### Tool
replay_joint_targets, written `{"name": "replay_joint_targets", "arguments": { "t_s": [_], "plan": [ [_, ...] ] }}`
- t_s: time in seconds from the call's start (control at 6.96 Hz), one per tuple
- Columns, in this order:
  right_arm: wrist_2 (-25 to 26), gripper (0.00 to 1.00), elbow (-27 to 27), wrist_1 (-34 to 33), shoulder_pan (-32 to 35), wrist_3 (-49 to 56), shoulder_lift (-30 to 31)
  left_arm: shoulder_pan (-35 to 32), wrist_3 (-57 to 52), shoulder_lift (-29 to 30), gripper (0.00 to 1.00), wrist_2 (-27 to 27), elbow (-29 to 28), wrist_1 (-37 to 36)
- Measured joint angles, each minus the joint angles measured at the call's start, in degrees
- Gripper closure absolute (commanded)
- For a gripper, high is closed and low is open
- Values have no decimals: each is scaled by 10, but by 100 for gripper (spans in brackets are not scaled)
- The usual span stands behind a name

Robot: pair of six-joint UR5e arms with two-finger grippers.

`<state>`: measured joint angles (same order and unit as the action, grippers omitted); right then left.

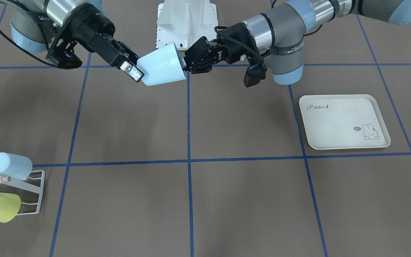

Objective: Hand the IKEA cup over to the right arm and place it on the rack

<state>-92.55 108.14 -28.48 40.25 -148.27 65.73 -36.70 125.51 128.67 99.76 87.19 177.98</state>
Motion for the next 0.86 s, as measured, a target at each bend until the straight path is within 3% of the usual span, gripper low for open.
{"name": "replay_joint_targets", "arguments": {
  "t_s": [0.86],
  "plan": [
    [-2,2,1,1,-1,-8,0,4,3,4,100,-11,-3,0]
  ]
}}
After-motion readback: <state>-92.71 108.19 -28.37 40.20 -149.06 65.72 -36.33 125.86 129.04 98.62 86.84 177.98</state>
